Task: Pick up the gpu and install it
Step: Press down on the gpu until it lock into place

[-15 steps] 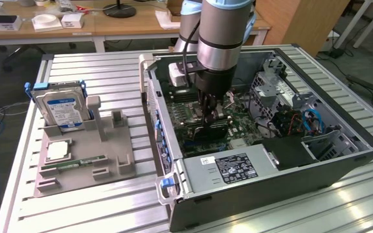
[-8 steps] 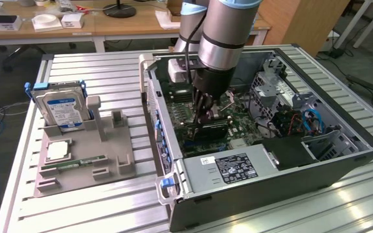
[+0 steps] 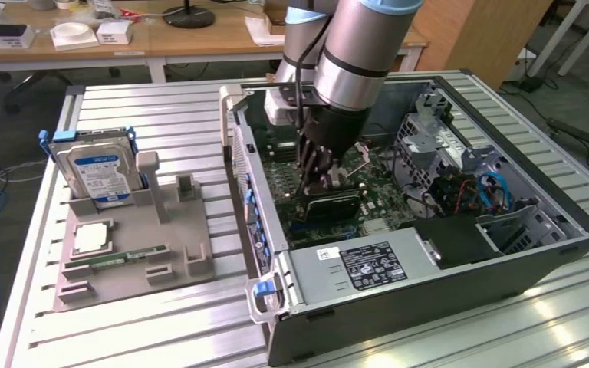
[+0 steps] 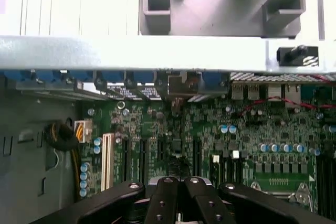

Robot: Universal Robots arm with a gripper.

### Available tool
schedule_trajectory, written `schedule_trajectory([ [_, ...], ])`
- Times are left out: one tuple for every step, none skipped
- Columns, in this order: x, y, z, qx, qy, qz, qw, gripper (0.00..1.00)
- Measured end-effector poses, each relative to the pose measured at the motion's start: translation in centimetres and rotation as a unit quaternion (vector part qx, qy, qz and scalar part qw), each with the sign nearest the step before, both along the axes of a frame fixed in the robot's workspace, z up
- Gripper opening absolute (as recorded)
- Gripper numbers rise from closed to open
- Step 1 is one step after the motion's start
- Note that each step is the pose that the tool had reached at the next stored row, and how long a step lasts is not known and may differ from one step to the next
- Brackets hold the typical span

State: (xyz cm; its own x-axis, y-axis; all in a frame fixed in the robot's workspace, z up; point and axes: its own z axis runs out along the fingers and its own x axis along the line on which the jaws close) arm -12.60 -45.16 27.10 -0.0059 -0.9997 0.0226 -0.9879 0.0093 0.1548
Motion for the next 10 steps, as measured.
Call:
schedule_trajectory([
  [0.0,0.01,0.00,0.0000,0.0071,0.000,1.0000,0.10],
  [0.0,0.02,0.01,-0.0001,0.0136,0.000,0.9999,0.10],
  [0.0,0.06,0.01,-0.0001,0.0185,0.000,0.9998,0.10],
  [0.0,0.11,0.01,-0.0001,0.0214,0.000,0.9998,0.10],
  [0.0,0.21,0.01,-0.0001,0.0233,0.000,0.9997,0.10],
  [0.0,0.36,0.00,0.0000,0.0249,0.000,0.9997,0.10],
  [0.0,0.52,0.00,0.0000,0.0265,0.000,0.9996,0.10],
  [0.0,0.69,0.00,0.0000,0.0279,0.000,0.9996,0.10],
  [0.0,0.88,0.00,0.0000,0.0294,0.000,0.9996,0.10],
  [0.0,1.01,0.00,0.0000,0.0308,0.000,0.9995,0.10],
])
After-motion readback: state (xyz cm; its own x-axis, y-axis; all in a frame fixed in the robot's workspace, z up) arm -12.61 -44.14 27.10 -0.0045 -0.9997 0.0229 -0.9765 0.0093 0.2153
